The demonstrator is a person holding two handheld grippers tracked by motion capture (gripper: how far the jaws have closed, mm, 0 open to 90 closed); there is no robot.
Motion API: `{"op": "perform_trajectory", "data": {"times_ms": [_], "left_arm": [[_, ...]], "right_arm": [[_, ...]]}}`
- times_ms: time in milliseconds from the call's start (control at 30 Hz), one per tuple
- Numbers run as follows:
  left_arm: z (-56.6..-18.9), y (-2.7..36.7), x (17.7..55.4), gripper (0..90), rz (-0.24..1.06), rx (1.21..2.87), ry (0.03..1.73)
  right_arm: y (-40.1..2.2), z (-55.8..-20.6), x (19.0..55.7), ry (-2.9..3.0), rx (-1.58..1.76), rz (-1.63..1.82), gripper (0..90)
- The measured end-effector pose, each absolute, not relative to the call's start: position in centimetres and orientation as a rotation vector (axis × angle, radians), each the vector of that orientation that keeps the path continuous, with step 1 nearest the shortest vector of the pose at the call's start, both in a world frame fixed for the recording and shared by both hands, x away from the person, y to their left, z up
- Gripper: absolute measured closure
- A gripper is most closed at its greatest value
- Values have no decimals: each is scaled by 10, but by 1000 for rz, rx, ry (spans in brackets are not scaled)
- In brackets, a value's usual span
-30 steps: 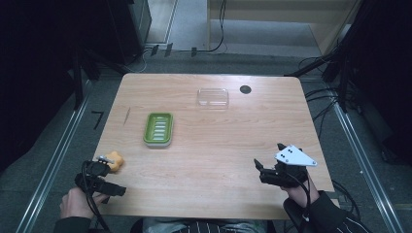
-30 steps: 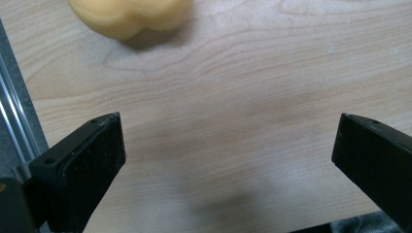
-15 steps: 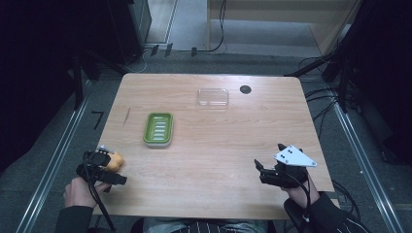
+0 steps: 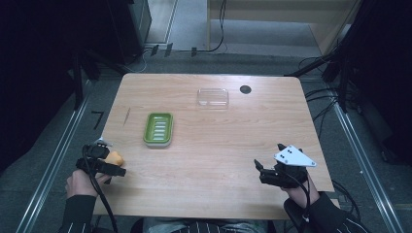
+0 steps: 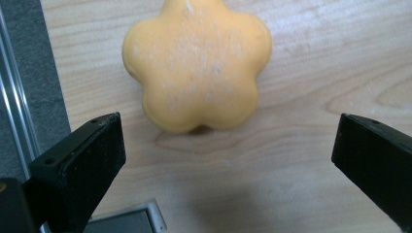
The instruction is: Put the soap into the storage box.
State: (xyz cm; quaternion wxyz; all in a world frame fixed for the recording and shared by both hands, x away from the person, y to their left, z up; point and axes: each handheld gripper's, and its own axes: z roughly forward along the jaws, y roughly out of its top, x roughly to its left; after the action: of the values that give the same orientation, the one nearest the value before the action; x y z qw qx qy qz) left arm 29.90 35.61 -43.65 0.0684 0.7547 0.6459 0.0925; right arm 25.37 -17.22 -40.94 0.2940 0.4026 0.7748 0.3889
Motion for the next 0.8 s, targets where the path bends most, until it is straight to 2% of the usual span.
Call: {"op": "perform_trajectory", "data": {"times_ms": [133, 267, 367, 567, 633, 800], "left_arm": [[-440, 359, 305, 2, 279, 2268, 1981], [-442, 363, 310, 60, 273, 2245, 2005], [-442, 363, 312, 129, 271, 2245, 2003], [-443, 362, 313, 201, 265, 2256, 1996], [-444, 363, 313, 267, 265, 2261, 1993], [-444, 364, 312, 369, 270, 2274, 1994]], "right_arm": [[-172, -409, 254, 2064, 1071, 1036, 137], [-172, -410, 254, 2065, 1072, 1036, 137], [-172, -410, 254, 2065, 1072, 1036, 137], [-172, -410, 254, 2064, 1072, 1036, 137], [-172, -410, 254, 2065, 1071, 1035, 137], [-172, -410, 254, 2064, 1072, 1036, 137]]}}
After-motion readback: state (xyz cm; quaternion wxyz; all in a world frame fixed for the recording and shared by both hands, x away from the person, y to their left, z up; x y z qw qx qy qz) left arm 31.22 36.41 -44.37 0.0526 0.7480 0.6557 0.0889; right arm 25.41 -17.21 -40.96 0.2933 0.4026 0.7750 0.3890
